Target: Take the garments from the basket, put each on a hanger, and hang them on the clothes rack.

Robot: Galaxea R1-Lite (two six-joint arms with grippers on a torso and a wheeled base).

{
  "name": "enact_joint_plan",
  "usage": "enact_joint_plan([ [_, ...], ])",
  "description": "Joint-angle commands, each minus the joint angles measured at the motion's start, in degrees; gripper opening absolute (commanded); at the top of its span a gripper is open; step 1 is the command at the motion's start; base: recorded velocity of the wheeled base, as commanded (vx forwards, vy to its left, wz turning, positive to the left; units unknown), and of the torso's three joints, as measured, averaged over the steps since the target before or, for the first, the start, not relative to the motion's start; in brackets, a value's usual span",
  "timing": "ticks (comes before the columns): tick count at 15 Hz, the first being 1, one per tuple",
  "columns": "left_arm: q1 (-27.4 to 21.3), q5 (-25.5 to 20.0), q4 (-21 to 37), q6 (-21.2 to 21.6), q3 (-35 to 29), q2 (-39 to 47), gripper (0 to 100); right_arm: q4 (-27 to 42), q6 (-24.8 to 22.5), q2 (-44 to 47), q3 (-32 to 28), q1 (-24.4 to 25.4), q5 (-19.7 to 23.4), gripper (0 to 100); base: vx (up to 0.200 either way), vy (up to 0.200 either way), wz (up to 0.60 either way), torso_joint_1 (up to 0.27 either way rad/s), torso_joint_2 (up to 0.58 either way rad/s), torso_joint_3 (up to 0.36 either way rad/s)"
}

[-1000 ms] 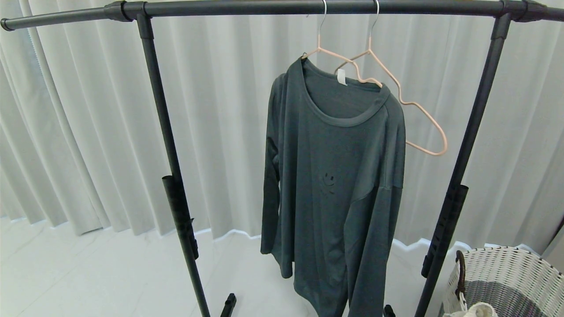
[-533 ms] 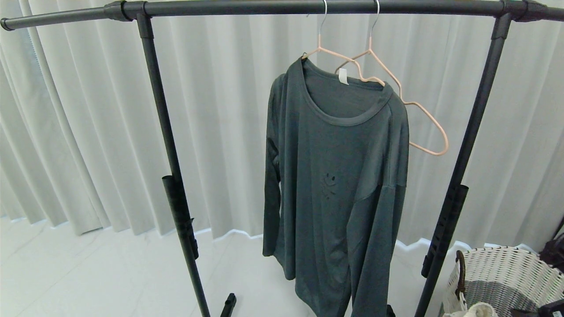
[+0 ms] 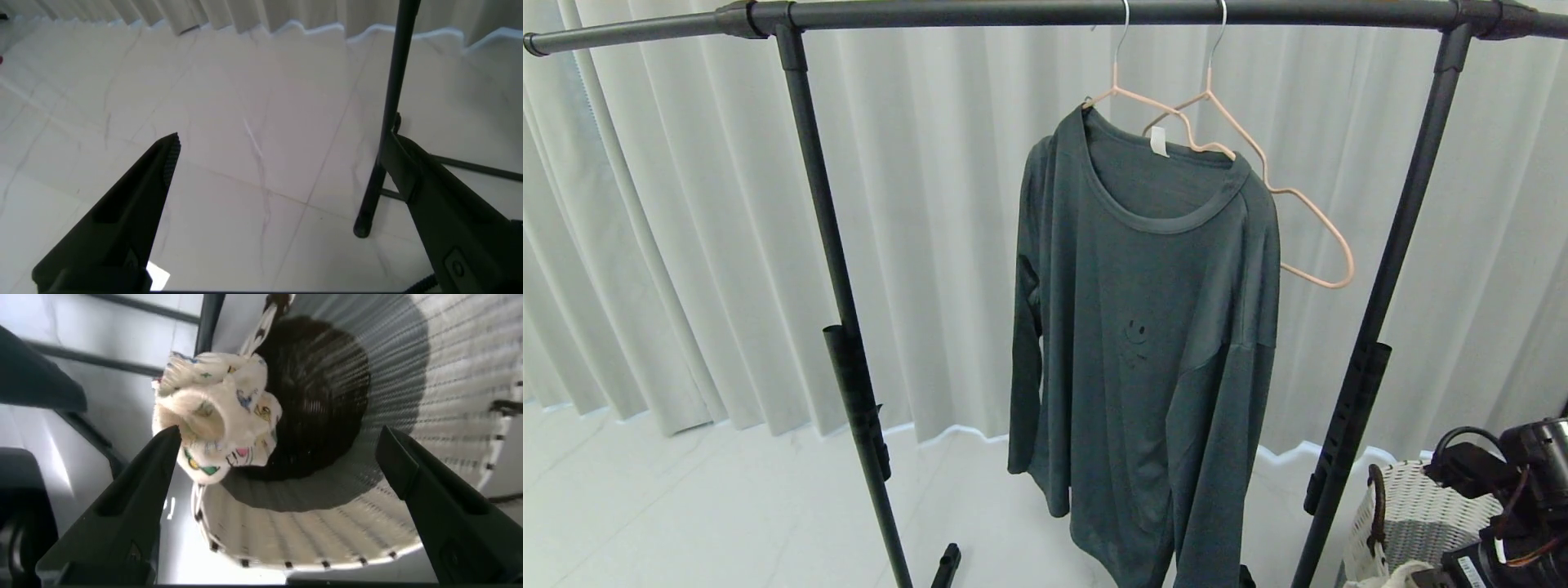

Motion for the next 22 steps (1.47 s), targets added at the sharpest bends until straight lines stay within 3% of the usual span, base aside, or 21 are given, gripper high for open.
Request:
enact_joint_plan([
  [1,0.0,0.0,0.0,0.0,0.0,0.8,100,-2.8,0.0,5.9,0.2,0.0,-0.1,100,0.000,0.000,0.00,0.000,0.00,0.000],
  [3,0.0,0.0,0.0,0.1,0.0,1.5,100,-6.4,0.0,8.5,0.6,-0.1,-2.2,100,0.000,0.000,0.00,0.000,0.00,0.000],
  [5,-0.1,0.0,0.0,0.1,0.0,2.1,100,-9.1,0.0,10.8,2.2,-0.1,-8.4,100,0.000,0.000,0.00,0.000,0.00,0.000],
  [9,-0.1,0.0,0.0,0.1,0.0,2.1,100,-12.2,0.3,11.0,5.7,0.0,-9.0,100,0.000,0.000,0.00,0.000,0.00,0.000],
  [10,-0.1,0.0,0.0,0.1,0.0,2.1,100,-15.9,0.3,11.5,7.5,0.0,-8.9,100,0.000,0.000,0.00,0.000,0.00,0.000],
  [11,-0.1,0.0,0.0,0.1,0.0,2.1,100,-18.5,0.3,11.6,8.8,0.0,-8.9,0,0.000,0.000,0.00,0.000,0.00,0.000],
  [17,-0.8,-0.1,0.0,0.1,0.0,2.0,100,-17.0,0.0,2.6,7.7,2.3,-9.1,0,0.000,0.000,0.00,0.000,0.00,0.000],
  [22,-1.0,-0.1,0.0,0.1,0.0,1.8,100,1.5,0.4,-8.6,-7.4,7.1,-8.7,0,-0.160,0.000,0.00,0.004,0.00,0.001],
])
